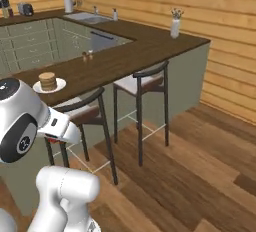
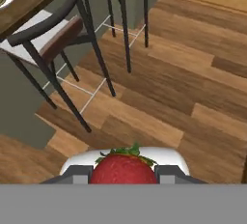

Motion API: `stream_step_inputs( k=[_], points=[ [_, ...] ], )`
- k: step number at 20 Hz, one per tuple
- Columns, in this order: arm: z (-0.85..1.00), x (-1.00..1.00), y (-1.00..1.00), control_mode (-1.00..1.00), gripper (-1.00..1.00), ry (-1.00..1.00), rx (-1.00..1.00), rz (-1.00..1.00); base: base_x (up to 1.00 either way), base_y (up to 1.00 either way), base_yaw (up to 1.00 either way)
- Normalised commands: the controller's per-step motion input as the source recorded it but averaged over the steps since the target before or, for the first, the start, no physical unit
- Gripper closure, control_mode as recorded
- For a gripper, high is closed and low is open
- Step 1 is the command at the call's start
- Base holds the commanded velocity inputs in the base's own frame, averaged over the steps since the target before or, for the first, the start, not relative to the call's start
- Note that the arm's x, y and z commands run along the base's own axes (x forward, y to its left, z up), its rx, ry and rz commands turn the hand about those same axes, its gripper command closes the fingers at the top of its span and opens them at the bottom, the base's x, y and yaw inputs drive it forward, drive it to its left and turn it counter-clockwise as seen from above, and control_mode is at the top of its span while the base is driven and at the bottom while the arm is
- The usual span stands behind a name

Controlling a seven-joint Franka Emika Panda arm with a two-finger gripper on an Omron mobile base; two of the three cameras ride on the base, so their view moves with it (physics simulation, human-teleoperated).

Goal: Take the strawberry from the fridge and place it on top of the pancake, located on the dining counter.

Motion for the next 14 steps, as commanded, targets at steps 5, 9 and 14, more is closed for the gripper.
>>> stream_step_inputs(
  k=[5, 9, 14],
  points=[
    [0.00, 0.00, 0.00, 1.00, 1.00, 0.00, 0.00, 0.00, 0.45, -0.43, 0.88],
    [0.00, 0.00, 0.00, 1.00, 1.00, 0.00, 0.00, 0.00, 0.56, -0.91, 0.61],
    [0.00, 0.00, 0.00, 1.00, 1.00, 0.00, 0.00, 0.00, 0.68, -1.00, 0.50]
  ],
)
